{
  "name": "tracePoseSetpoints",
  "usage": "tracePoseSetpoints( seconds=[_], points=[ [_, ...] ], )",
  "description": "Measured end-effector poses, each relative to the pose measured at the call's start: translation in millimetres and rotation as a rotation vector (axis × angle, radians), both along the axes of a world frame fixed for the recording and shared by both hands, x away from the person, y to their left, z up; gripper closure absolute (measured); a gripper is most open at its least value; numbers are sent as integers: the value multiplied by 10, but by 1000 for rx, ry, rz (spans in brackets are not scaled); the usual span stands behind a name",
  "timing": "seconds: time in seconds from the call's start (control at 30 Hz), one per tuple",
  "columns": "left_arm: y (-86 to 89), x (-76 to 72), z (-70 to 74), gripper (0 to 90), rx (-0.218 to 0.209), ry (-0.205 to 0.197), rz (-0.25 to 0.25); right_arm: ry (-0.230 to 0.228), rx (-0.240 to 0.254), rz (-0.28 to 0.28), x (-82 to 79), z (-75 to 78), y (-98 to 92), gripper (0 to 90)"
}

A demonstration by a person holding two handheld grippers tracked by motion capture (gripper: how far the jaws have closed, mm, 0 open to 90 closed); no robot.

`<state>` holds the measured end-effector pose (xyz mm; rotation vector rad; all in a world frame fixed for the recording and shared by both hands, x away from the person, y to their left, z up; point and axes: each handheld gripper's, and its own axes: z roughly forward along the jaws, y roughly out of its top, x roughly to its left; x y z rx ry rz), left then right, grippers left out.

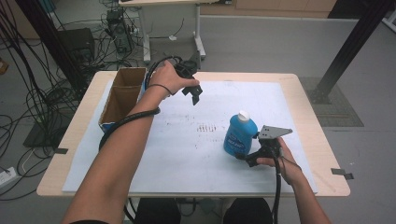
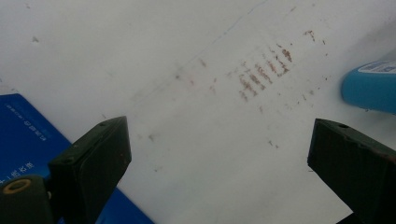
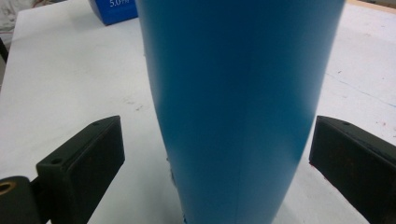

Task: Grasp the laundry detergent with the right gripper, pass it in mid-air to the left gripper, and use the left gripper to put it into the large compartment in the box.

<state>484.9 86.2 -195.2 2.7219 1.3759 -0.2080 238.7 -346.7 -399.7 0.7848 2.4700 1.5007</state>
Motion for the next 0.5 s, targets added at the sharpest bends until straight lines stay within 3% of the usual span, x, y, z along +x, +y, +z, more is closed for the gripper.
tracePoseSetpoints(
  seconds=[0.5],
  points=[
    [4, -3, -17, 66, -2, 2, 4, -8, 30, -24, -18, -106, 31, 34]
  ],
)
